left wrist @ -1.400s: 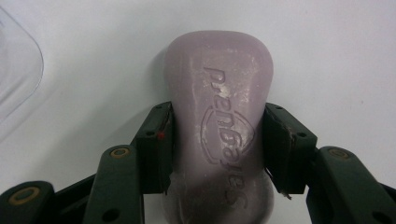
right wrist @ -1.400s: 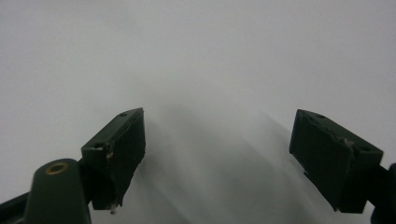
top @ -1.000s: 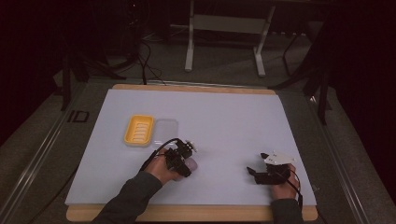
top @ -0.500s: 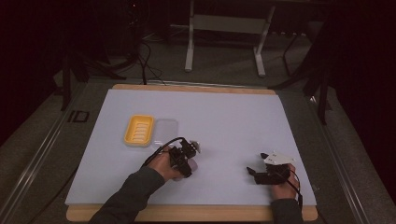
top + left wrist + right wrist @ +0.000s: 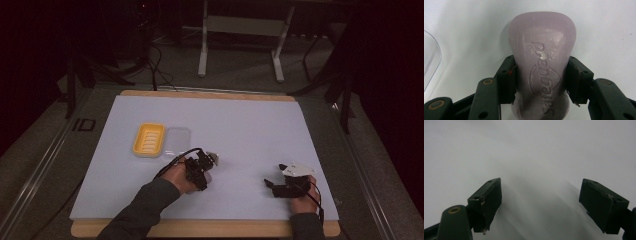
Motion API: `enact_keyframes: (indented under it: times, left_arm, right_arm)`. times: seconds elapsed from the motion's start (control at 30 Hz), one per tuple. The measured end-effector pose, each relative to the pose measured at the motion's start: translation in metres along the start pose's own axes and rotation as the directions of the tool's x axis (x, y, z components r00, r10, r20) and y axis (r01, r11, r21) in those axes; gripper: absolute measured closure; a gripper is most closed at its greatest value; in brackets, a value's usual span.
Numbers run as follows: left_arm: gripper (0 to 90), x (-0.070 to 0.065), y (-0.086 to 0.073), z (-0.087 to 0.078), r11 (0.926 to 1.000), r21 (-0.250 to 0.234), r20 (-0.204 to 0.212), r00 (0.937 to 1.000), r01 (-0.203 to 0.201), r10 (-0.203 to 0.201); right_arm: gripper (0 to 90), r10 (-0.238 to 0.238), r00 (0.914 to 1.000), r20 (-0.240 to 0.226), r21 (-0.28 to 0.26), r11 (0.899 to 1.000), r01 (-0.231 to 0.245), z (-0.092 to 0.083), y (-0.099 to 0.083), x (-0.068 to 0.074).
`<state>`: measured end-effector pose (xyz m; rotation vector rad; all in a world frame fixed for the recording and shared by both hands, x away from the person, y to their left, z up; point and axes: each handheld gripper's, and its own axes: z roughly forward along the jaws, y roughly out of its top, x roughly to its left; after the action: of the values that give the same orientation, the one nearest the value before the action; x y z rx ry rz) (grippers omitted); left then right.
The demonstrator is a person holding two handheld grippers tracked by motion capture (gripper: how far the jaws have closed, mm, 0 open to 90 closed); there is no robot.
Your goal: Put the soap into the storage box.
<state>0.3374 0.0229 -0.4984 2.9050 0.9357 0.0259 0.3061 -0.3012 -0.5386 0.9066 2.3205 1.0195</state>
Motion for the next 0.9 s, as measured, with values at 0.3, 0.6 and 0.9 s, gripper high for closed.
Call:
enact_keyframes:
  times: [0.3,0.6,0.9]
  left_arm:
    - [49.7,0.0029,-0.0006,-0.0008,0.9995,0.002,0.020,0.9993,-0.032,0.032]
    - [49.9,0.0062,0.0000,-0.0017,0.9991,0.011,0.044,0.9982,-0.041,0.041]
    - [50.0,0.0093,-0.0037,-0.0035,0.9990,0.013,0.054,0.9977,-0.042,0.041]
  right_arm:
    - [18.1,0.000,1.0000,-0.001,0.003,1.000,0.000,0.0000,0.0001,0.0002]
    - [18.2,-0.007,1.0000,-0.001,0.003,1.000,0.007,0.0005,0.0002,0.0005]
    - [18.2,-0.008,1.0000,-0.001,0.004,1.000,0.008,0.0004,0.0002,0.0006]
